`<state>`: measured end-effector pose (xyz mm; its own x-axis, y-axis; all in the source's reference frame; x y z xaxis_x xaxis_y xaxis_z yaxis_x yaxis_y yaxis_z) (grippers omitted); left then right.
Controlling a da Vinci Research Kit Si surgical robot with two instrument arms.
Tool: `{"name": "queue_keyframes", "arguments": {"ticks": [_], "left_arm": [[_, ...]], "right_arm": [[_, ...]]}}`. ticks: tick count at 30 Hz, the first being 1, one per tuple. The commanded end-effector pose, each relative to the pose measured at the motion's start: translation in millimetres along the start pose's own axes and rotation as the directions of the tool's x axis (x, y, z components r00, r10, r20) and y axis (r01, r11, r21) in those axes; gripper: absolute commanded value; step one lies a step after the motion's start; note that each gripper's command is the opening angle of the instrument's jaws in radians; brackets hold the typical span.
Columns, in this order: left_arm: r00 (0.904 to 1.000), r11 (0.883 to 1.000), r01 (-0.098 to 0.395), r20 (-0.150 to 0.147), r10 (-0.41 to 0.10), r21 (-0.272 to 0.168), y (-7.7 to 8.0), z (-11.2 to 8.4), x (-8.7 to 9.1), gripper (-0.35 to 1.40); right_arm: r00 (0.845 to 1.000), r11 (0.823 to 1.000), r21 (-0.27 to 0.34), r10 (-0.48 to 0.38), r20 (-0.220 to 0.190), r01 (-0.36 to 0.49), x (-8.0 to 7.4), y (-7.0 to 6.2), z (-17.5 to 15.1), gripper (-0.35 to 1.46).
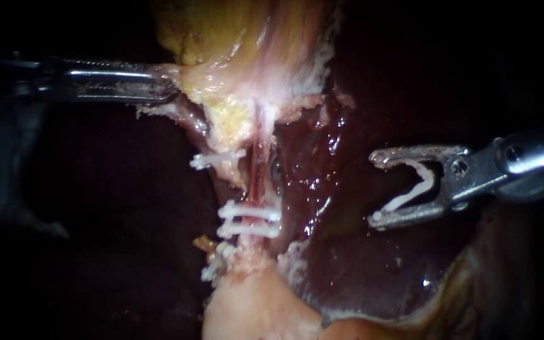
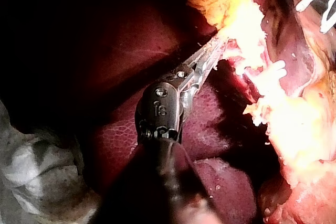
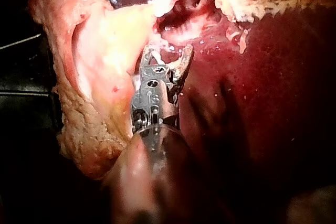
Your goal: Clipping third clip right tube
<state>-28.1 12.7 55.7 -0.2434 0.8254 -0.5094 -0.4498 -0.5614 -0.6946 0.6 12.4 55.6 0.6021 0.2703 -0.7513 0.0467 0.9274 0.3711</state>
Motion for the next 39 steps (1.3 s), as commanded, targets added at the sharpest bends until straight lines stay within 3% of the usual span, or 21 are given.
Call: {"name": "queue_keyframes", "arguments": {"ticks": [1, 4, 9, 14, 20, 25, 34, 39], "left_arm": [[1.0000, 1.000, 0.002, 0.001, -0.002, -0.003, 0.1, -0.5, 0.3, -0.35], [0.9999, 1.000, 0.009, 0.007, -0.009, -0.008, 0.3, -2.0, 1.7, -0.35], [0.9991, 1.000, 0.019, -0.037, -0.019, 0.000, 0.7, -5.6, 4.8, -0.35], [0.9985, 1.000, 0.015, -0.053, -0.014, 0.009, 1.0, -8.0, 6.4, -0.35], [0.9985, 1.000, 0.014, -0.054, -0.014, 0.010, 1.1, -8.0, 6.3, -0.35], [0.9984, 1.000, 0.014, -0.054, -0.014, 0.011, 1.1, -7.9, 6.2, -0.35], [0.9984, 1.000, 0.013, -0.055, -0.013, 0.013, 1.2, -7.7, 6.0, -0.35], [0.9984, 1.000, 0.013, -0.055, -0.012, 0.013, 1.3, -7.7, 5.9, -0.35]], "right_arm": [[1.000, 1.000, 0.000, 0.000, 0.000, 0.000, 0.0, 0.0, 0.0, 0.50], [1.000, 1.000, 0.000, 0.000, 0.000, 0.000, 0.0, 0.0, 0.0, 0.50], [1.000, 1.000, 0.000, 0.000, 0.000, 0.000, 0.0, 0.0, 0.1, 0.50], [1.000, 1.000, 0.000, 0.001, 0.000, -0.001, 0.1, 0.1, 0.0, 0.50], [1.000, 1.000, 0.022, 0.004, -0.004, -0.004, 0.9, 0.1, 0.8, 0.50], [0.998, 0.997, 0.046, 0.067, -0.016, -0.067, 2.2, 0.2, 2.7, 0.50], [0.975, 0.980, 0.063, 0.193, -0.112, -0.187, 5.0, 2.1, 8.1, 0.50], [0.966, 0.976, 0.057, 0.218, -0.136, -0.212, 6.0, 3.3, 10.6, 0.50]]}}
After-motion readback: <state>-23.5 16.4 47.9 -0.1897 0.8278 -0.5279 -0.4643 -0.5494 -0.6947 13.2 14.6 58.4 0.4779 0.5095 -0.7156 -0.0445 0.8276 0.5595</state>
